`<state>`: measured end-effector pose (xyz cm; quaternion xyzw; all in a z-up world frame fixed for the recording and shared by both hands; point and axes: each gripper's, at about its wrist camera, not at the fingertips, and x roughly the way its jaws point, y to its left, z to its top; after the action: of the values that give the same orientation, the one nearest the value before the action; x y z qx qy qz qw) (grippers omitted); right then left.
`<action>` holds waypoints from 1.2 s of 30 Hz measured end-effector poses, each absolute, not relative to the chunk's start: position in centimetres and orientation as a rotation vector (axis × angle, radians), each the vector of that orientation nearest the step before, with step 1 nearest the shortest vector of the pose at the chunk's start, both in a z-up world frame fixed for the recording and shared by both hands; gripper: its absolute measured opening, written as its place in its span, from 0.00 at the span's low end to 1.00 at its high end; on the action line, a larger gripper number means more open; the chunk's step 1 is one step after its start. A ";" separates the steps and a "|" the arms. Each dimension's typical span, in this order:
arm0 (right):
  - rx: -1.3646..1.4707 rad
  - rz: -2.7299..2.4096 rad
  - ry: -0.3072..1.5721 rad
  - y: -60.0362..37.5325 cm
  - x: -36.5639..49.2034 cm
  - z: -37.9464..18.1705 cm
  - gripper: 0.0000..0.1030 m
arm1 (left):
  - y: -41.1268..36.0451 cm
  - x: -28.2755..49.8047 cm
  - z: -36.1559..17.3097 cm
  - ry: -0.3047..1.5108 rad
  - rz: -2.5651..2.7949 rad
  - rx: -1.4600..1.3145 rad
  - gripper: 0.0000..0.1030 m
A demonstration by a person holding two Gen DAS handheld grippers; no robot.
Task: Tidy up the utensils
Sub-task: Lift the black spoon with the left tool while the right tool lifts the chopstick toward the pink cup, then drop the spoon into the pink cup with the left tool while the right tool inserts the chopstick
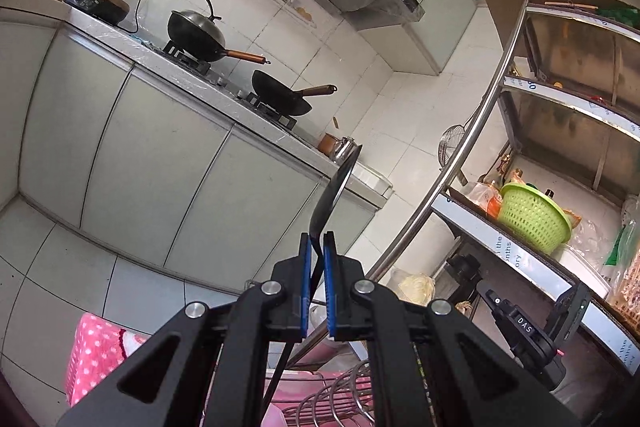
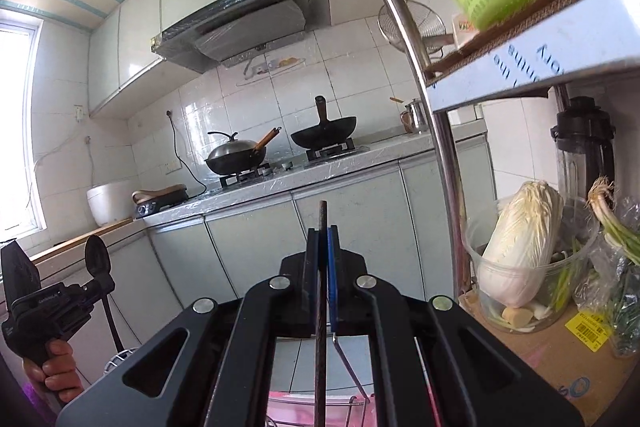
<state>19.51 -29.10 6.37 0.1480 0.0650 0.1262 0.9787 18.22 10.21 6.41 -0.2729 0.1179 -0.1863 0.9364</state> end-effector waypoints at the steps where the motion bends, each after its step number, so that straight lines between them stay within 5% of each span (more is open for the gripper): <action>1: 0.299 0.256 0.135 -29.0 19.7 6.0 0.04 | 10.1 18.3 5.9 0.243 -0.384 -0.554 0.05; 36: 0.333 0.307 0.710 -27.5 19.6 -1.2 0.07 | 9.9 17.8 0.2 0.762 -0.172 -0.538 0.08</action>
<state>19.62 -27.49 -1.22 0.1615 0.3447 0.1492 0.9126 17.77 9.93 0.16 -0.2592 0.3670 -0.0827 0.8895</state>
